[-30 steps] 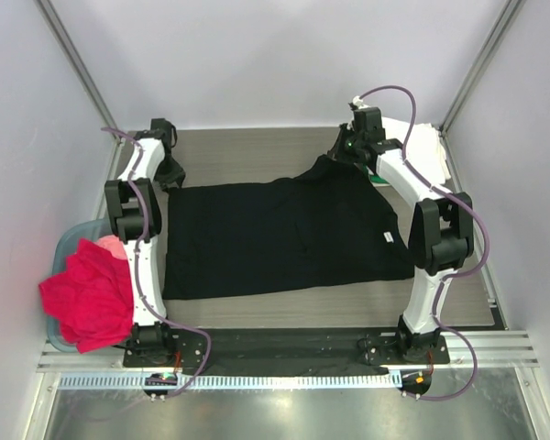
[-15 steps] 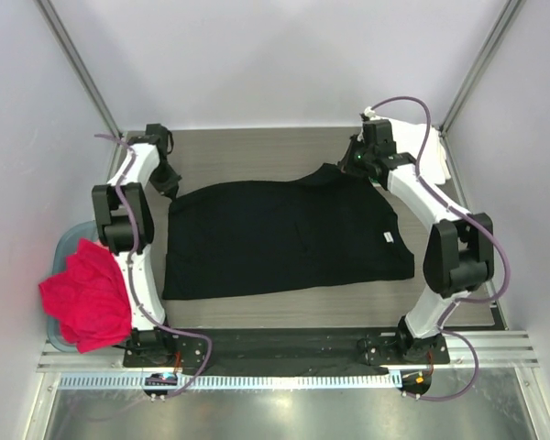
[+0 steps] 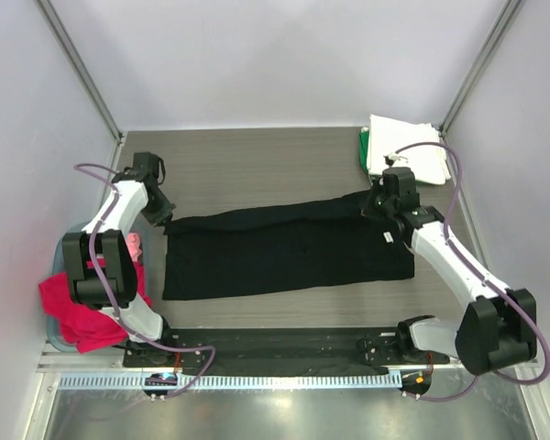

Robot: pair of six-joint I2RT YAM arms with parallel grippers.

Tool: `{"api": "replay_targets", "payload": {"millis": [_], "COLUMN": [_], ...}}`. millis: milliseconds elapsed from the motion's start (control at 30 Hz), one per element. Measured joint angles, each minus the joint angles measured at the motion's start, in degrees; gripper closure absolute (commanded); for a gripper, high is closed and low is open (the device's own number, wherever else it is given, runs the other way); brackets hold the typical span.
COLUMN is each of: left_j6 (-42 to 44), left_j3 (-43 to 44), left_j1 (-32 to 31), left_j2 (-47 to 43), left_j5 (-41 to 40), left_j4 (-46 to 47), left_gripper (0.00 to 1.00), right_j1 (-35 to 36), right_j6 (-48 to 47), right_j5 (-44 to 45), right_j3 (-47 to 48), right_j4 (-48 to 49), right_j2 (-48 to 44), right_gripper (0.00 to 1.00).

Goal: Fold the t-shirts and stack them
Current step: Fold the tshirt

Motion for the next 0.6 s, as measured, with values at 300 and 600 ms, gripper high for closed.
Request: {"api": "replay_targets", "payload": {"millis": [300, 600], "left_j6": [-1.4, -3.0], "left_j3": [-10.8, -18.8], "left_j1": [-0.6, -1.9], "left_j2": [-8.1, -16.9], "left_j5": [0.4, -0.5], "left_j4": [1.2, 2.3], "left_gripper": [1.00, 0.27], "right_j1": [0.0, 0.0], "right_j6": [1.9, 9.5], "right_j5": [4.3, 8.0], "right_j3": [-9.4, -18.3], "right_j4": [-1.3, -8.4], "right_j2": [-12.5, -27.4], "right_gripper": [0.99, 0.32]}}
